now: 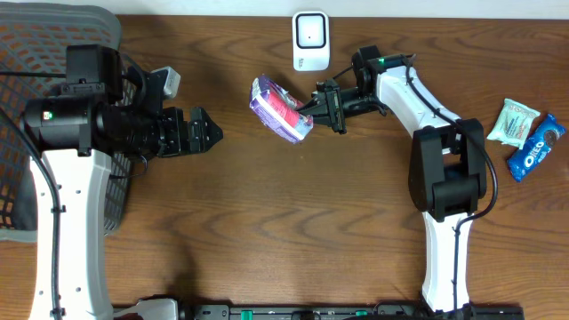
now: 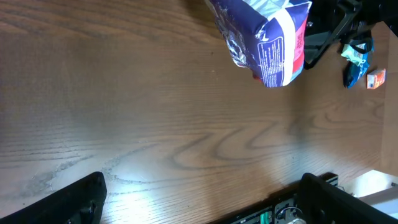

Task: Scan the item barcode
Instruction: 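Lift the red-purple pack to the white scanner and hold it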

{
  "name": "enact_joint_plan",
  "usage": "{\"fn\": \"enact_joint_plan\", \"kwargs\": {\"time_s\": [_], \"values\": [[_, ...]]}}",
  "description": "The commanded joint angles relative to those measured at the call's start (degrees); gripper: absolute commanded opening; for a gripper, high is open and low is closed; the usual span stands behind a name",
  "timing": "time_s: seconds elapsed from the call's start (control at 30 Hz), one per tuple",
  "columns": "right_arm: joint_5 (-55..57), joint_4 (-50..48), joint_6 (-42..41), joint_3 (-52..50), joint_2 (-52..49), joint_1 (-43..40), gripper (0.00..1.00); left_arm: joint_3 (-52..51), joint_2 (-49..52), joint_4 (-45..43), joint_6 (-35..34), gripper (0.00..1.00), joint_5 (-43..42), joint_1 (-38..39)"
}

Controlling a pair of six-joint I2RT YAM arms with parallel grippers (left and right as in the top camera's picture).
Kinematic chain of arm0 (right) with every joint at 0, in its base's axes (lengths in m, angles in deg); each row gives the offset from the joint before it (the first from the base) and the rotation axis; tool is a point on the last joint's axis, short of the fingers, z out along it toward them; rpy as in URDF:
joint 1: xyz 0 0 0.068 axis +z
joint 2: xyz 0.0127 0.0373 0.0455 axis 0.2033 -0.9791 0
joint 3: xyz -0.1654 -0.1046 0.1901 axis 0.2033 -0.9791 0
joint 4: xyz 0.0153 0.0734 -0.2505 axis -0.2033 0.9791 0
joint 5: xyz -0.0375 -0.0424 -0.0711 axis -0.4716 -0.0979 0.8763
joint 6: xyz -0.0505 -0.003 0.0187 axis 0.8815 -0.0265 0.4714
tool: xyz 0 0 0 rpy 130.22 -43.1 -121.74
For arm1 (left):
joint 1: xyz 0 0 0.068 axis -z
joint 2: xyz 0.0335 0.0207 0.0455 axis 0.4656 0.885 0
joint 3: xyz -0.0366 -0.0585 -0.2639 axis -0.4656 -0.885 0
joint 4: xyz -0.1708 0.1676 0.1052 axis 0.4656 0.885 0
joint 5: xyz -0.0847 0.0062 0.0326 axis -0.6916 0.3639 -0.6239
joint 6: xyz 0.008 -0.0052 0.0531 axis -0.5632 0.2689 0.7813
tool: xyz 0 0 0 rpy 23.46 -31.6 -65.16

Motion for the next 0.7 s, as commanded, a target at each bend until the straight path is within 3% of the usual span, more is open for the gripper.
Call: {"fn": "enact_joint_plan", "kwargs": {"time_s": [0.0,0.13,0.27,0.43,0.53,0.67], "values": [[-3.28,0.37,2.67,1.05,0.92,0.61,0.02,-0.35,0.2,0.15,0.59,0.98,0.52,0.13],[-3.26,0.79,2.64,1.07,0.92,0.72,0.01,-0.35,0.2,0.15,0.59,0.98,0.52,0.13],[0.94,-5.51,0.11,1.38,1.03,0.66,0.01,-0.35,0.2,0.15,0.59,0.98,0.52,0.13],[24.09,-14.12,-9.16,7.91,1.88,2.34,0.01,-0.35,0.2,0.15,0.59,0.98,0.5,0.13],[34.73,-19.06,-9.4,15.1,1.88,3.48,0.01,-0.35,0.2,0.15,0.59,0.98,0.52,0.13],[61.33,-21.49,-8.0,24.22,1.88,4.44,0.01,-0.35,0.2,0.15,0.59,0.98,0.5,0.13]]}}
